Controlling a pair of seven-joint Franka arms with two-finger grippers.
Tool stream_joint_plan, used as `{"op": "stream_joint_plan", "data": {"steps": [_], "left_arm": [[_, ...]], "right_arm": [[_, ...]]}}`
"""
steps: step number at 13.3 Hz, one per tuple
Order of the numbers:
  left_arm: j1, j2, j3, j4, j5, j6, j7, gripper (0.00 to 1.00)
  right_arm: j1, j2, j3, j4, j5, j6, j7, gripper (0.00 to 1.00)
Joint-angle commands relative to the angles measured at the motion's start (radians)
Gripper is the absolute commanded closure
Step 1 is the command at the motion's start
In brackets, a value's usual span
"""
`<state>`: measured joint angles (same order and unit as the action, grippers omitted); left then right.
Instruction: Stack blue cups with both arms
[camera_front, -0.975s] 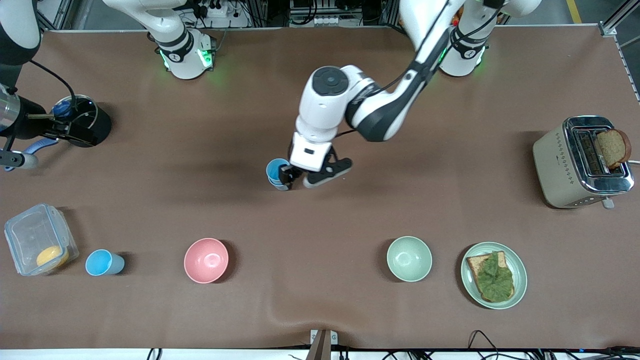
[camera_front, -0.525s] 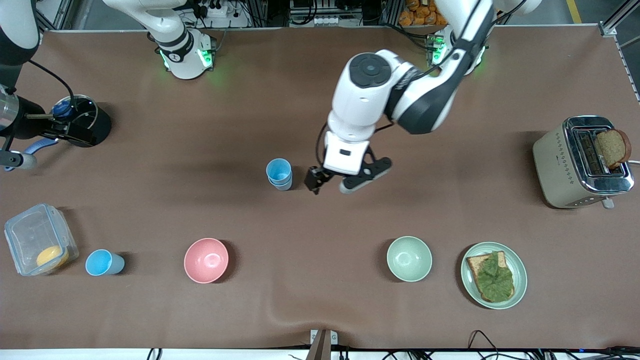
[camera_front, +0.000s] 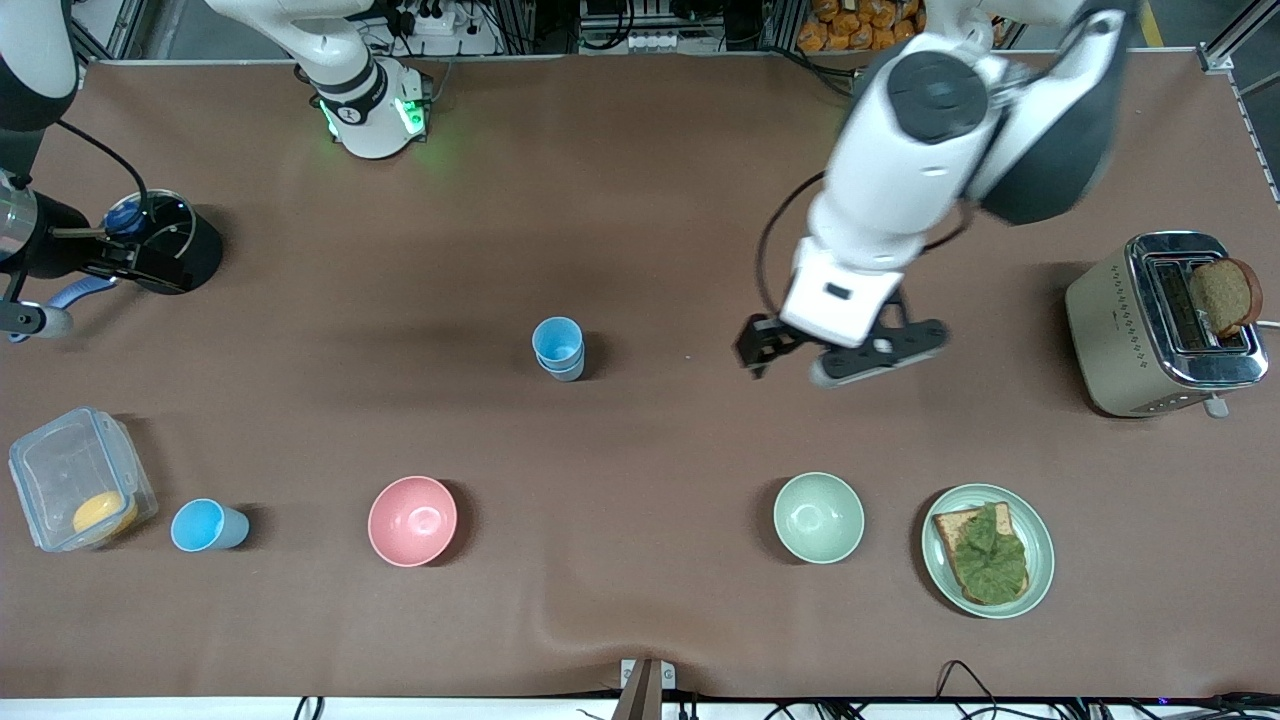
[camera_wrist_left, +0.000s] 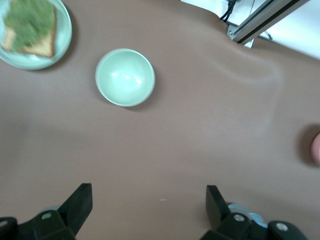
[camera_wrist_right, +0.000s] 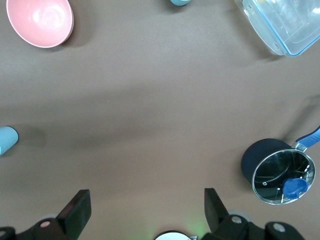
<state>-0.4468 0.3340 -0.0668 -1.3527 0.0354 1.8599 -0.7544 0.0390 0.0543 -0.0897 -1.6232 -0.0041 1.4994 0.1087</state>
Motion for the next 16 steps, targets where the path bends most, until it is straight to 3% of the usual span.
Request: {"op": "stream_joint_plan", "data": {"steps": [1,8,10,12,16], "left_arm": [[0.095,-0.073,-0.008,-0.032,0.011,-0.047,0.232,0.00],[0.269,-0.199,-0.018,-0.032,0.005,-0.301,0.552,0.00],[0.296,-0.230,-0.018,-0.040,-0.009,-0.317,0.579,0.00],[0.341,-0.292,-0.045,-0.136,-0.009,-0.297,0.612,0.00],[0.398,-0.335,-0.054,-0.216,-0.014,-0.286,0.619,0.00]], "right_arm": [[-0.017,-0.013,0.015,-0.007,-0.002,-0.008,0.002,0.00],[-0.014,-0.013,0.015,-0.007,-0.002,-0.010,0.008,0.00],[-0.014,-0.013,0.015,-0.007,-0.002,-0.011,0.009,0.00],[-0.014,-0.013,0.015,-0.007,-0.002,-0.017,0.009,0.00],[-0.014,-0.013,0.015,-0.007,-0.002,-0.018,0.009,0.00]]}}
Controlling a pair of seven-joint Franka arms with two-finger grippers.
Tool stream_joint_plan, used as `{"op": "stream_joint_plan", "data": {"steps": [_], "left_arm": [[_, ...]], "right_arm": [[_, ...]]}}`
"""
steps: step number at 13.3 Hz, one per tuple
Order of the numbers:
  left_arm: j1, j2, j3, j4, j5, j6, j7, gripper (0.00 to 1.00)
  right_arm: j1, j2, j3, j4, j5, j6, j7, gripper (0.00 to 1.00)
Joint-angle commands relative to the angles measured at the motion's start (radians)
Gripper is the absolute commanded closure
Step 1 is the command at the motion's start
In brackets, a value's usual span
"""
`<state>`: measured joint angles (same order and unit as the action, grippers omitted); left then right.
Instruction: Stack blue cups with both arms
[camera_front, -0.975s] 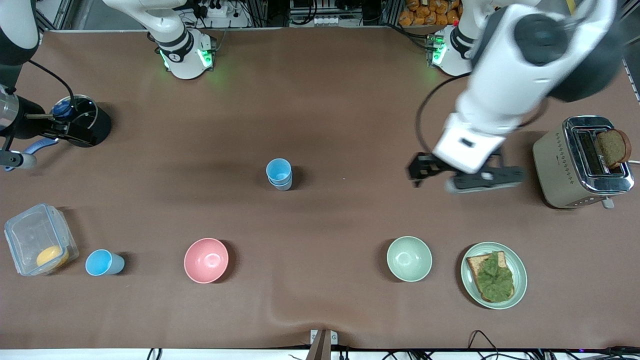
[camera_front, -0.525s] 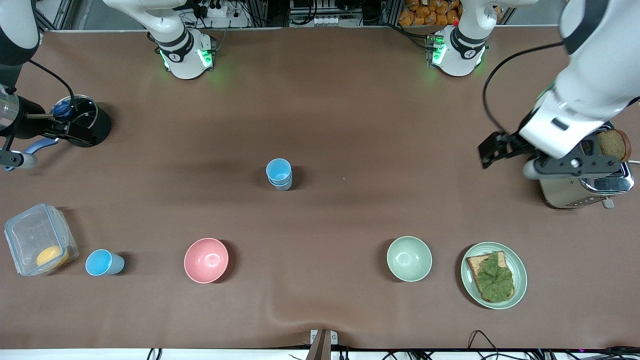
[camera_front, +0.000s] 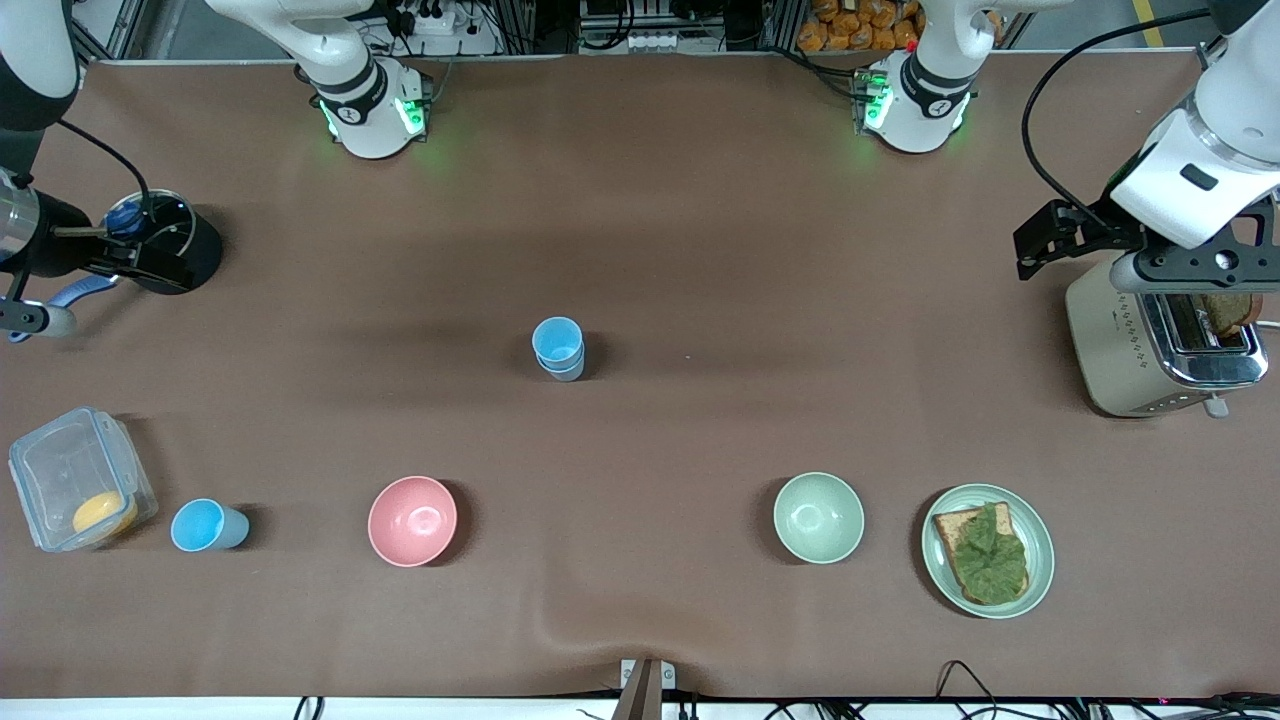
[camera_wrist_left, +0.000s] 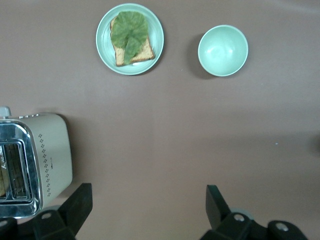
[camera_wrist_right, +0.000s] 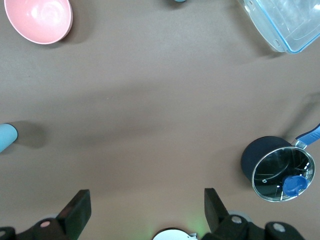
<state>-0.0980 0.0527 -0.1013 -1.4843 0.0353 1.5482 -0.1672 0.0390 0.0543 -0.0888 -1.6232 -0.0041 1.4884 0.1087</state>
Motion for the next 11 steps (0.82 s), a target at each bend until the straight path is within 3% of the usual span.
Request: {"op": "stream_joint_plan", "data": {"steps": [1,11], "left_arm": [[0.055,-0.075,-0.029,-0.109,-0.014,0.033,0.031,0.00],[0.092,-0.063,-0.032,-0.085,-0.015,0.035,0.015,0.00]], "right_arm": [[-0.014,-0.013,0.014,-0.007,-0.002,-0.007,0.009,0.00],[-0.019,-0.013,0.014,-0.007,-0.002,-0.008,0.002,0.00]]}}
